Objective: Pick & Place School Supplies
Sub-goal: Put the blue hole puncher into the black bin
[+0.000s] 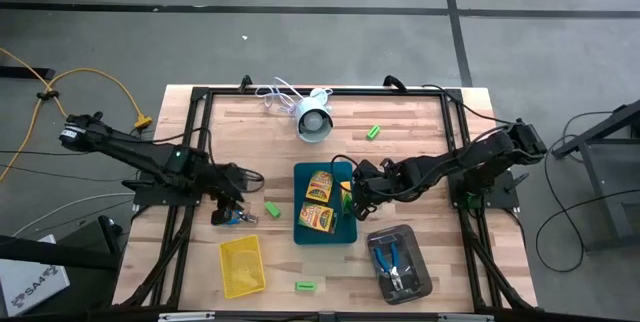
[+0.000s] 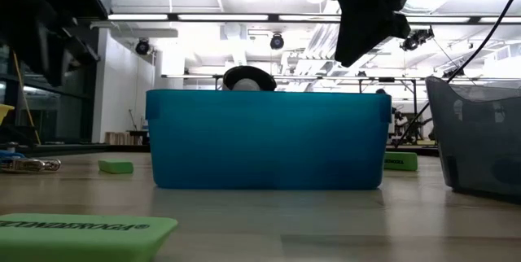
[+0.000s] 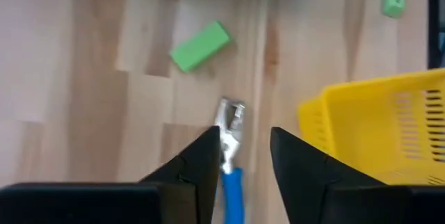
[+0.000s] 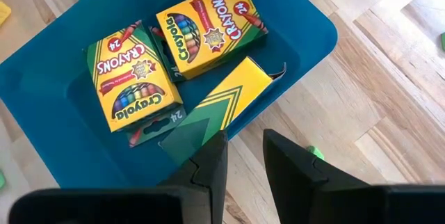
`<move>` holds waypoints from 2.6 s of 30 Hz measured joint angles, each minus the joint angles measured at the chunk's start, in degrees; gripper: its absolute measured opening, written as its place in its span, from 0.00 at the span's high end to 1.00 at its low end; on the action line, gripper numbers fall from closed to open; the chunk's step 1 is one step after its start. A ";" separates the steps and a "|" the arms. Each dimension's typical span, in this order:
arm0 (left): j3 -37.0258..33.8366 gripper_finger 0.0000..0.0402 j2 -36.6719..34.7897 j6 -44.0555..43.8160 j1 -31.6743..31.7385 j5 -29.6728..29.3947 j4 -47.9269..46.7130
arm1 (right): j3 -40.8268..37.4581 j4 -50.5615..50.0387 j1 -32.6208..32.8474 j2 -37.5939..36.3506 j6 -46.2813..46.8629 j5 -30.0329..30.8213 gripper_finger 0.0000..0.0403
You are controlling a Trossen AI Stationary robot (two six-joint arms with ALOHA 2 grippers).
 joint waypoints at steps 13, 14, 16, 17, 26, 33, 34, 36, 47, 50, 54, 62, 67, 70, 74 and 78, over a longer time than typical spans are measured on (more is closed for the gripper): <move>4.11 0.69 0.00 -5.26 -9.14 -2.56 -15.75 | 0.00 0.06 0.00 0.00 0.08 0.00 0.79; 4.11 0.69 0.02 -5.26 -9.20 -2.54 -17.41 | 0.00 0.07 0.00 0.00 0.23 -0.02 0.79; 4.11 0.69 0.06 -5.26 -9.18 -2.58 -19.81 | 0.00 0.10 0.00 0.00 0.31 0.00 0.79; 4.11 0.69 0.25 -5.26 -9.18 -2.80 -20.62 | 0.00 0.12 0.00 0.00 0.33 -0.02 0.79; 4.11 0.69 5.04 0.89 -9.16 -7.00 -21.32 | 0.00 1.00 0.01 0.00 0.43 -0.02 0.79; 4.11 0.69 13.48 4.02 -9.16 -6.76 -21.25 | 0.00 0.97 0.01 0.00 0.42 -0.02 0.79; 4.11 0.69 14.57 4.02 -9.16 -6.72 -21.27 | 0.00 0.98 0.01 0.02 0.40 -0.03 0.79; 4.10 0.69 16.79 4.02 -9.16 -6.63 -21.23 | 0.00 0.97 0.01 0.01 0.34 -0.02 0.79; 4.09 0.69 23.25 4.05 -9.16 -6.61 -20.27 | 0.00 0.95 0.61 0.02 0.23 -0.07 0.79; 4.09 0.69 23.26 4.05 -9.16 -6.62 -18.89 | 0.00 0.95 0.94 0.02 0.31 -0.04 0.79; 4.09 0.69 23.26 4.03 -9.16 -6.92 -18.28 | 0.00 0.95 1.37 0.02 0.39 -0.04 0.79; 4.08 0.69 23.26 3.74 -9.16 -8.14 -16.81 | 0.00 0.99 2.08 0.02 0.42 -0.04 0.79; 4.07 0.69 23.26 3.69 -9.16 -8.40 -15.42 | 0.00 1.04 2.19 0.02 0.46 -0.04 0.79; 4.07 0.69 23.26 3.74 -9.16 -8.46 -13.83 | 0.00 1.04 2.19 0.02 0.46 -0.04 0.79; 4.07 0.69 23.26 3.76 -9.16 -8.63 -13.54 | 0.00 1.07 2.19 0.02 0.46 -0.04 0.79; 4.07 0.69 23.57 3.76 -9.16 -8.66 -13.29 | 0.00 1.10 2.19 0.02 0.46 -0.04 0.79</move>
